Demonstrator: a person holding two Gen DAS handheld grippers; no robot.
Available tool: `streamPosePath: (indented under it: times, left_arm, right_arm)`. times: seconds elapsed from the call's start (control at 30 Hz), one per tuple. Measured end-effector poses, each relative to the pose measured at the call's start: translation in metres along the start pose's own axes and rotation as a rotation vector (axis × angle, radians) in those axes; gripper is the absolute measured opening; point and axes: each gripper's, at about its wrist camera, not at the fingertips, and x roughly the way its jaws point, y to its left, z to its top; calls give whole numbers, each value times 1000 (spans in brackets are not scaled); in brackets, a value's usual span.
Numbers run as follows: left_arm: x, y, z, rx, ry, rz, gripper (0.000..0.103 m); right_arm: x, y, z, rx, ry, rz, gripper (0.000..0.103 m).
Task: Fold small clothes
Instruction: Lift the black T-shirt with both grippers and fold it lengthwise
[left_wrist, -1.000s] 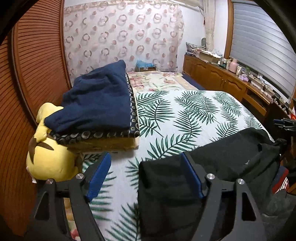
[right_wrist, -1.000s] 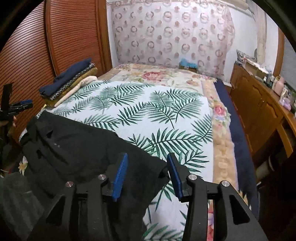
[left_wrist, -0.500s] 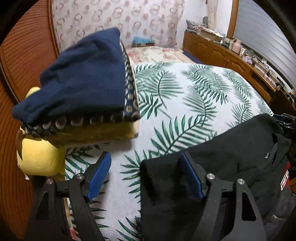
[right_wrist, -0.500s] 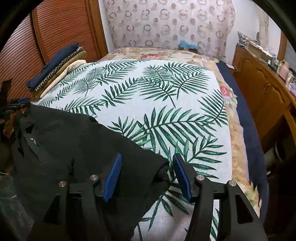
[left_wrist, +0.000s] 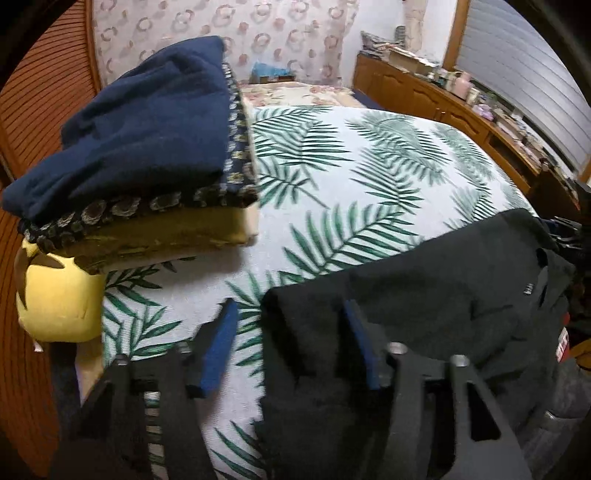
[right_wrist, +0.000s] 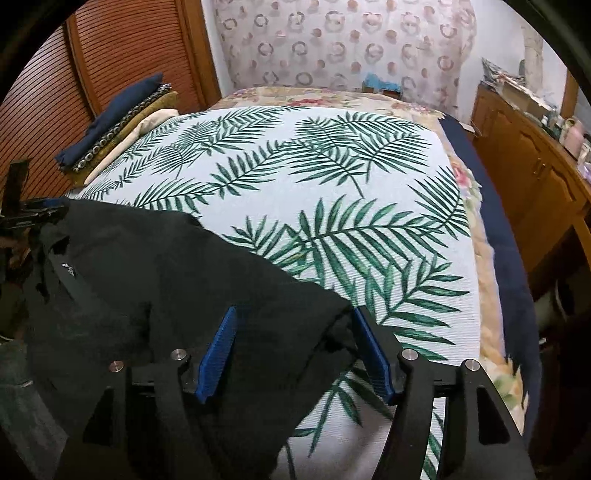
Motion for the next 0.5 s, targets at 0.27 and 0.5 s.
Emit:
streamPosePath:
  times: [0.27, 0.5]
  left_arm:
    - [-14, -17, -10, 17, -50, -8, 11]
    - [-77, -33, -20, -22, -225, -28, 10]
  right_arm:
    - [-3, 3, -6, -13, -21, 58, 22]
    - [-45, 7, -14, -26, -119, 95, 10]
